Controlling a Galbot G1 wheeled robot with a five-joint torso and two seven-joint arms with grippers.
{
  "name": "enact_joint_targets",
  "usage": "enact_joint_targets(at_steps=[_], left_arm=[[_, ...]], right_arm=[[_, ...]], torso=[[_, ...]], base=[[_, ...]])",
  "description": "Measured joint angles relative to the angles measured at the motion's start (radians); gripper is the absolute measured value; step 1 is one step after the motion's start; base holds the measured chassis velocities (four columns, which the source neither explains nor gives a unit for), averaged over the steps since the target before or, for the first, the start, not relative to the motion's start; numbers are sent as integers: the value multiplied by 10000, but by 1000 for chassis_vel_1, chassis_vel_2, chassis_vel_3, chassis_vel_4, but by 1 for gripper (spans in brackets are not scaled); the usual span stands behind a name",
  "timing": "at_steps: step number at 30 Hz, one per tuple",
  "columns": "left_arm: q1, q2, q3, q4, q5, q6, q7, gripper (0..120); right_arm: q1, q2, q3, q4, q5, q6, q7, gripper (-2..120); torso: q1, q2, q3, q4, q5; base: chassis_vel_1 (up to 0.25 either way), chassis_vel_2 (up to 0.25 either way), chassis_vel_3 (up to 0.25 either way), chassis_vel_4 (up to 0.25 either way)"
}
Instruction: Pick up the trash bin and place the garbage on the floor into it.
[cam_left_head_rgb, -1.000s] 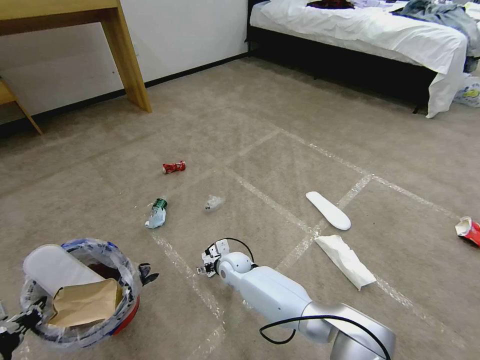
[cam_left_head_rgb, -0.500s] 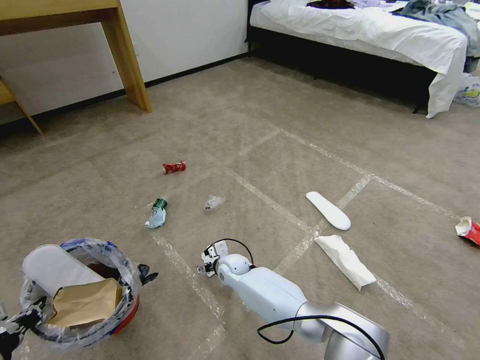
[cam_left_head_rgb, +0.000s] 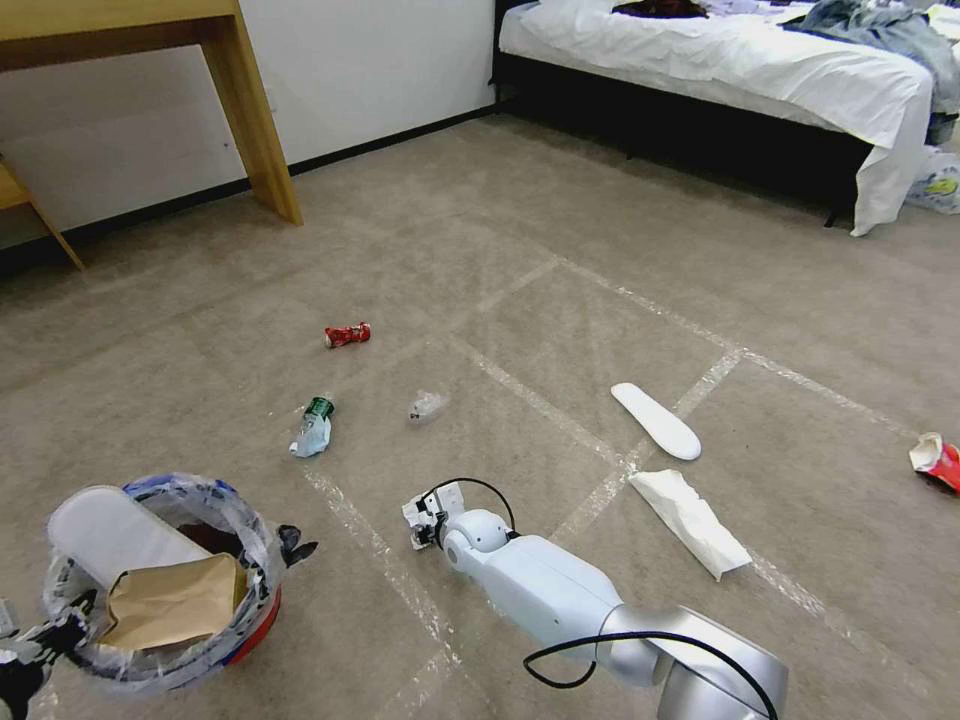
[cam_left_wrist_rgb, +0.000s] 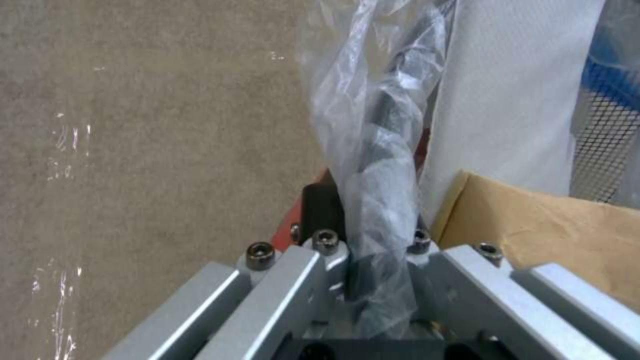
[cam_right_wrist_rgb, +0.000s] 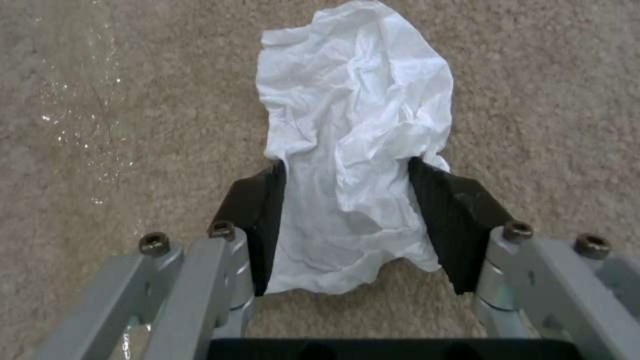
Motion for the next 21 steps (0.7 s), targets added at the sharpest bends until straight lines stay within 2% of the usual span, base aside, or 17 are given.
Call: enact_joint_targets(at_steps=[8, 10, 11, 13, 21], left_arm=[[-87, -73, 41, 18, 44, -22, -5, 1], [-112, -78, 51, 49, 70, -30, -11, 1], [-112, -78, 51, 49, 70, -30, -11, 1], [-135, -86, 67, 69, 89, -35, -15, 1], [-181, -99, 93, 75, 103, -35, -26, 1]], right_arm=[[-51, -54, -61, 7, -88, 32, -48, 44], [-76, -110, -65, 46, -115, 45, -48, 36], [-76, -110, -65, 46, -115, 45, -48, 36], [-98, -169, -84, 90, -130, 62, -67, 23], [-109, -205, -101, 108, -157, 72, -120, 7]], torso=[[0, 0, -1, 2, 2], [0, 0, 0, 1, 2], [0, 0, 0, 1, 2], [0, 0, 1, 2, 2], [0, 1, 0, 3, 2]], base=[[0, 0, 0, 0], [0, 0, 0, 0], [0, 0, 0, 0], [0, 0, 0, 0], [0, 0, 0, 0]])
